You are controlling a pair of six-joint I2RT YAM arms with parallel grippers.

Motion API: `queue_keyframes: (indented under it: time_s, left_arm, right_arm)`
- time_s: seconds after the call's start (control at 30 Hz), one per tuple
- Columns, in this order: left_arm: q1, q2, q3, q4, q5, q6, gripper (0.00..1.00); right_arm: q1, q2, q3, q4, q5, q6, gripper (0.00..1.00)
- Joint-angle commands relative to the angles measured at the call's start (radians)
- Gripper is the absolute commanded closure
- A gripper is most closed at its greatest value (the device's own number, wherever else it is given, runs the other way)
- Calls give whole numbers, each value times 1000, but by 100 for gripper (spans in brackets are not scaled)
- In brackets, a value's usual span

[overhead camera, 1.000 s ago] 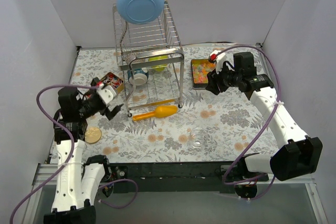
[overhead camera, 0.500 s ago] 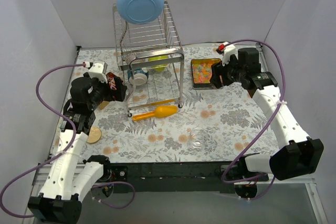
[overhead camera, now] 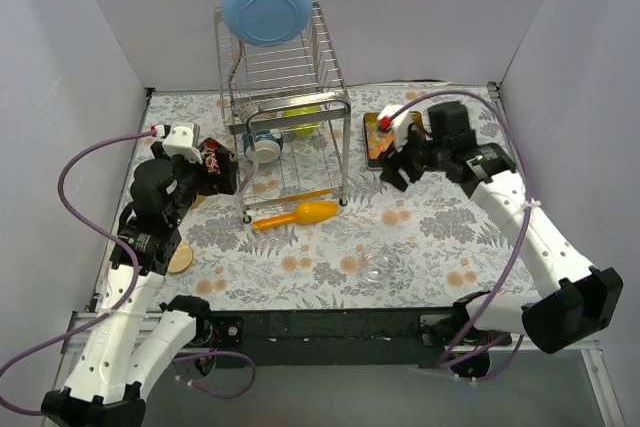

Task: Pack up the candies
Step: Move the spatula to the center of the board.

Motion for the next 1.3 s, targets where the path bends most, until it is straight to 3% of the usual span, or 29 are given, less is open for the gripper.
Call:
queue_keyframes:
  time_s: [0.0, 0.13, 0.33, 0.43, 0.5, 0.63, 0.93, 1.27]
  left_arm:
    - [44, -34, 26, -132, -221, -155, 2]
    - [101, -65, 26, -198, -268, -168, 2]
    - [156, -137, 46, -241, -227, -155, 2]
    - [224, -114, 168, -299, -166, -220, 2]
    - [270, -84, 236, -304, -31, -258, 2]
    - [292, -68, 332, -293, 72, -266, 2]
    - [295, -140, 332, -325, 54, -175, 2]
    - [298, -157, 308, -329, 74, -172, 2]
  right_arm:
    - [311, -49, -1, -136, -73, -301, 29]
    - [535, 23, 5, -169, -46, -400, 30]
    - [710, 187, 45, -52, -33, -468, 32]
    - [730, 335, 88, -3, -25, -467, 37]
    - [733, 376, 97, 75, -22, -467, 37]
    - [739, 515, 146, 137, -8, -482, 40]
    - [742, 710, 234, 224, 104, -496, 41]
    - [742, 772, 229, 279, 179, -507, 41]
